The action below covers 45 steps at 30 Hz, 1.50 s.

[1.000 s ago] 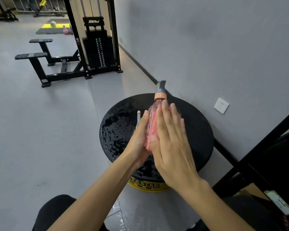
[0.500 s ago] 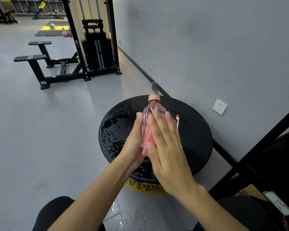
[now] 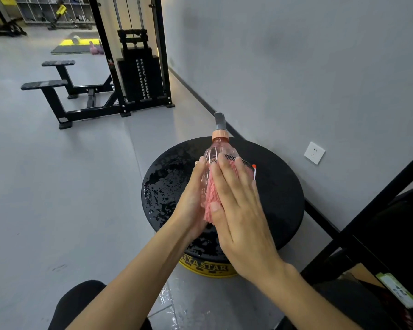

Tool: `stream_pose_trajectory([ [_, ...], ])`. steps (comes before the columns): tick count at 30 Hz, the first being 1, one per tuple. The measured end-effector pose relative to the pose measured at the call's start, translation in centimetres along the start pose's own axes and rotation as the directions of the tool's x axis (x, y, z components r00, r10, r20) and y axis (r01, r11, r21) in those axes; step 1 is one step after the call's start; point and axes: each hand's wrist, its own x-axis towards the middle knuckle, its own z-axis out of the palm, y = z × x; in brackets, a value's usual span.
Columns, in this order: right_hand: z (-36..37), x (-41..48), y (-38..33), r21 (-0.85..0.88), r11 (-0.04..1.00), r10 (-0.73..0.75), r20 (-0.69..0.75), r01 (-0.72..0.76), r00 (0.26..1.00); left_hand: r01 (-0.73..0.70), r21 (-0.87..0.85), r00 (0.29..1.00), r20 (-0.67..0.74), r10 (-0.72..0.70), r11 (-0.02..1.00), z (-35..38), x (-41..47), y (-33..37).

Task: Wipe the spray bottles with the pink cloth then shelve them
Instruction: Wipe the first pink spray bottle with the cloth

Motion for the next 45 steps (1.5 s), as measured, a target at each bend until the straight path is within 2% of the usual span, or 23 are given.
stream_pose_trajectory([
  [5, -1.9, 4.3, 1.0, 0.107, 0.987, 0.126, -0.048, -0.120, 0.991, 0.012, 0.122, 0.997, 0.069, -0.020, 0.992, 0.7, -0.6, -0.4],
  [15, -0.4, -0.1, 0.4, -0.001, 1.000, -0.024, -0.007, 0.024, 1.000, 0.022, 0.040, 1.000, -0.016, -0.022, 0.999, -0.1, 0.4, -0.2],
  [20, -2.2, 3.9, 1.5, 0.128, 0.986, 0.114, -0.037, -0.108, 0.993, 0.048, 0.078, 0.999, 0.017, -0.049, 0.996, 0.0, 0.1, -0.8],
  [23, -2.5, 4.2, 1.6, 0.145, 0.987, 0.081, -0.040, -0.074, 0.996, 0.057, 0.066, 0.998, 0.007, -0.058, 0.996, 0.1, 0.2, -0.8],
  [27, -1.3, 0.8, 0.2, 0.077, 0.997, -0.003, -0.019, 0.005, 1.000, 0.028, -0.024, 0.999, -0.020, -0.029, 0.999, 0.0, 0.3, -0.3],
  [29, -0.9, -0.5, -0.1, 0.056, 0.998, -0.024, -0.003, 0.024, 1.000, 0.025, -0.015, 0.999, -0.022, -0.025, 1.000, -0.1, 0.1, -0.1],
  [32, -1.1, 0.3, 0.3, 0.066, 0.998, -0.009, -0.007, 0.010, 1.000, 0.041, 0.029, 0.999, -0.006, -0.040, 0.999, 0.0, -0.1, -0.3],
  [36, -2.6, 3.9, 1.2, 0.130, 0.989, 0.081, -0.053, -0.074, 0.995, 0.045, 0.123, 0.998, 0.034, -0.049, 0.991, 0.8, -0.5, -0.5],
  [43, -1.6, 0.5, 0.0, -0.052, 0.998, -0.026, -0.002, 0.026, 1.000, 0.024, 0.036, 1.000, -0.009, -0.023, 0.999, 0.6, -0.2, -0.1],
  [45, -1.3, -0.6, -0.2, -0.087, 0.995, -0.053, 0.015, 0.054, 0.998, 0.015, 0.062, 1.000, -0.008, -0.015, 0.998, 0.5, -0.3, 0.0],
])
